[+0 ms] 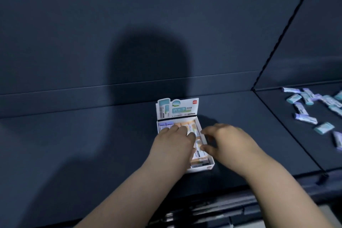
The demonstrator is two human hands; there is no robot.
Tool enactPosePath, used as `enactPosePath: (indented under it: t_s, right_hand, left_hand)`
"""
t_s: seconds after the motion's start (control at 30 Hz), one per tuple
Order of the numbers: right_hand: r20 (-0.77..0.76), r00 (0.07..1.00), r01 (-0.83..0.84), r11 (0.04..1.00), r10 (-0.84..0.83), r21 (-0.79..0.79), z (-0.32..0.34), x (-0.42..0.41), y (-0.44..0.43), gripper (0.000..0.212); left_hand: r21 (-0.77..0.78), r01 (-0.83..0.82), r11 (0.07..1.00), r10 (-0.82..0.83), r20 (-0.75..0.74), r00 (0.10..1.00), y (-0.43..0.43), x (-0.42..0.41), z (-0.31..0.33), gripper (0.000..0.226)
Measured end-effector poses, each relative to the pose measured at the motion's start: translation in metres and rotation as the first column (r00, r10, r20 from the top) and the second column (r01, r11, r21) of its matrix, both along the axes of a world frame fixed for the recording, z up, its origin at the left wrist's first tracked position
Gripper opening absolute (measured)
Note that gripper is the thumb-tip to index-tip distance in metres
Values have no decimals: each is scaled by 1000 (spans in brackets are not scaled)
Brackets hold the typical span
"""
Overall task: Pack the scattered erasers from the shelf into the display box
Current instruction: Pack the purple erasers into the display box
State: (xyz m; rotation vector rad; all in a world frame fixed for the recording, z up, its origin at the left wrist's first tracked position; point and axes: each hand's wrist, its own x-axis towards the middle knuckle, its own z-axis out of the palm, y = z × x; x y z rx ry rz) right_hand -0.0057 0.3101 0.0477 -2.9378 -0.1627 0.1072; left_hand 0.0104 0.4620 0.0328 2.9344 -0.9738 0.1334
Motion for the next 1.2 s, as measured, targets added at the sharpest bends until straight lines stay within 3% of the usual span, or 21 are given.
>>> enactPosePath:
  t_s: [0.23, 0.7, 1.0, 1.2]
  right_hand:
    - [11, 998, 55, 998, -55, -42, 0, -22, -63, 49]
    - [-34, 997, 60, 997, -62, -54, 9, -78, -315, 48]
    - [-81, 991, 111, 992, -106, 59, -5, -56, -368, 47]
    - [-106, 977, 189, 981, -184, 42, -3, -20, -401, 52]
  left_hand:
    - [41, -6, 999, 6, 6, 1000, -54, -14, 2, 36]
    - [-78, -87, 993, 81, -77, 994, -287, -73, 2, 44]
    - [8, -109, 994, 109, -156, 982, -337, -46, -4, 45]
    - [-7, -42, 999, 39, -186, 982, -366, -5, -5, 47]
